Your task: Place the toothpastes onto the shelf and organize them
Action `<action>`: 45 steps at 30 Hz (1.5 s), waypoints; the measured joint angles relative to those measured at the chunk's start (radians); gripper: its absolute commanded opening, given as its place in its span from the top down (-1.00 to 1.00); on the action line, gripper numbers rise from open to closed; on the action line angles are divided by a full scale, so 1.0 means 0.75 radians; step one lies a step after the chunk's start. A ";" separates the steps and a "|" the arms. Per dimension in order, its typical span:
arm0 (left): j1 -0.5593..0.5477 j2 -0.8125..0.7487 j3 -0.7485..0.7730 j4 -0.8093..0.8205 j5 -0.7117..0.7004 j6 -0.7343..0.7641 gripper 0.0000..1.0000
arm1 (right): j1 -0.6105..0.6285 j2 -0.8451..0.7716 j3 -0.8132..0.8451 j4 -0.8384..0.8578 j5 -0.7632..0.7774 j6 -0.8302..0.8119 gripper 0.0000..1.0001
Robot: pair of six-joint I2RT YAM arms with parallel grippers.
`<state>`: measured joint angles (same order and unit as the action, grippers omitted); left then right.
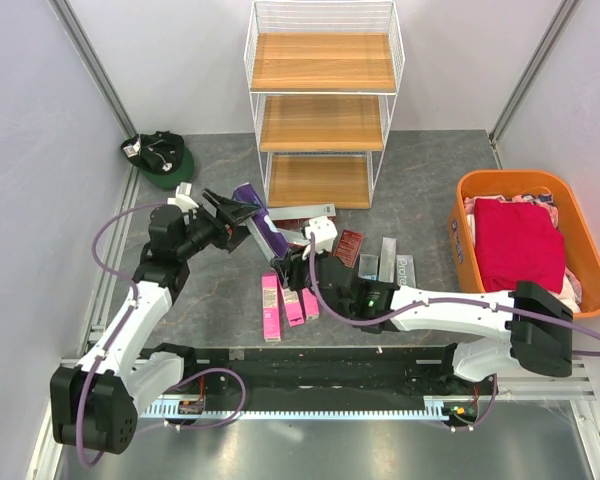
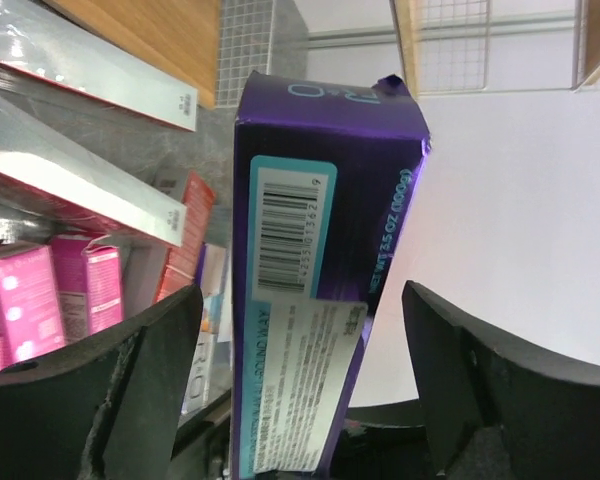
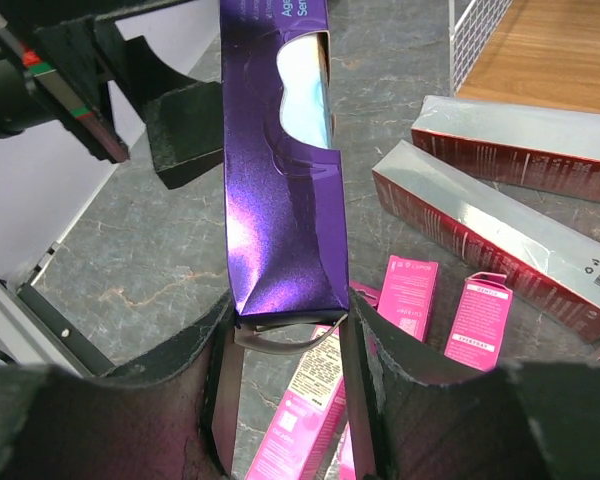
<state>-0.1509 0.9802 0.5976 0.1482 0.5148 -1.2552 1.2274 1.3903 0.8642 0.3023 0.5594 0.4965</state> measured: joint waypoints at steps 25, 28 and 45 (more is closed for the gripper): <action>0.000 -0.086 0.331 -0.663 -0.306 0.512 -0.99 | -0.712 -0.326 0.030 -0.196 -0.513 0.294 0.71; 0.000 -0.086 0.330 -0.668 -0.307 0.521 -0.99 | -0.884 -0.270 0.066 -0.189 -0.667 0.356 0.72; 0.000 -0.056 0.291 -0.675 -0.305 0.544 -0.98 | -1.319 0.111 0.202 0.123 -1.181 0.847 0.72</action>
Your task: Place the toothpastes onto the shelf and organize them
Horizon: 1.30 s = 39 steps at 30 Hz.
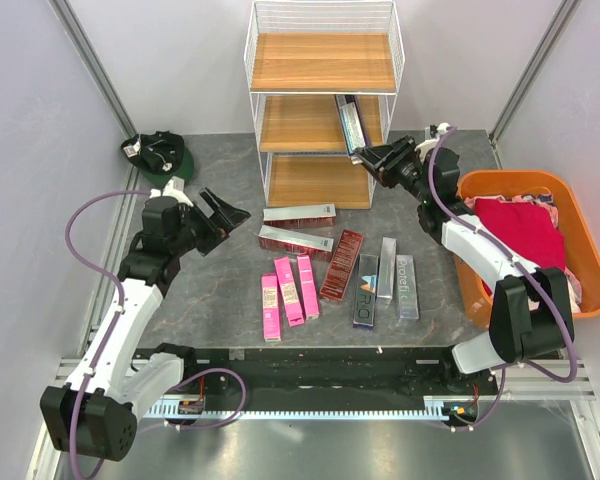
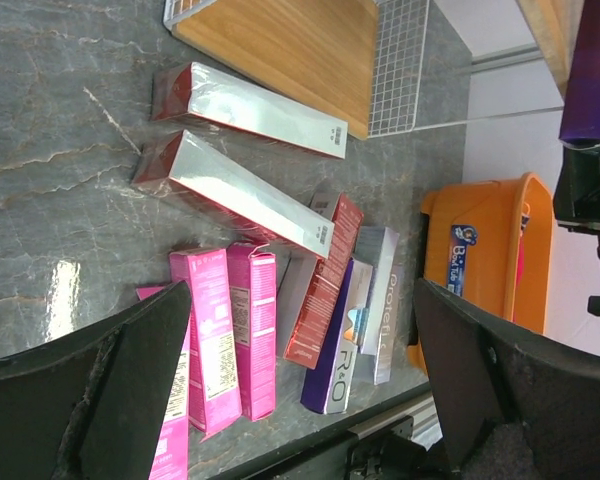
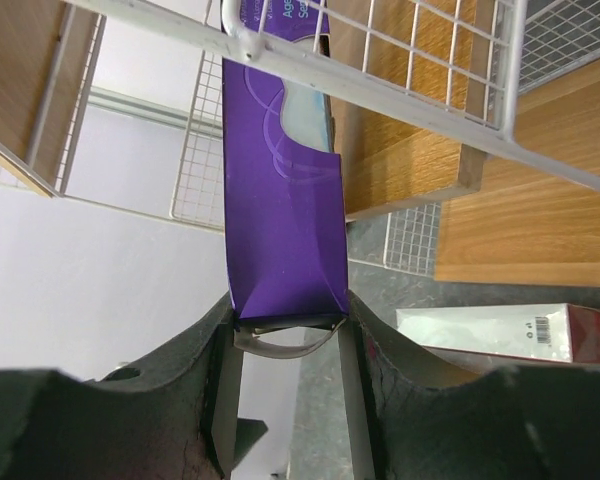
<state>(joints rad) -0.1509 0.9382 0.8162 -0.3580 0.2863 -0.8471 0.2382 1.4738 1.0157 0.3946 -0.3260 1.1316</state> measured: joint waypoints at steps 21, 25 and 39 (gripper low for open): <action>0.000 0.023 -0.067 0.060 0.045 -0.001 -0.96 | -0.024 0.061 0.055 -0.004 0.148 0.132 -0.11; 0.000 0.023 -0.086 0.070 0.050 -0.001 -0.96 | -0.024 0.061 0.071 -0.021 0.148 0.120 -0.56; 0.000 0.025 -0.107 0.104 0.082 0.001 -0.97 | -0.025 -0.035 0.085 -0.180 0.144 -0.009 -0.96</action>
<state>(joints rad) -0.1509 0.9569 0.7361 -0.2802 0.3481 -0.8467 0.2195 1.4479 1.0798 0.2600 -0.2180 1.1252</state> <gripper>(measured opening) 0.982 0.980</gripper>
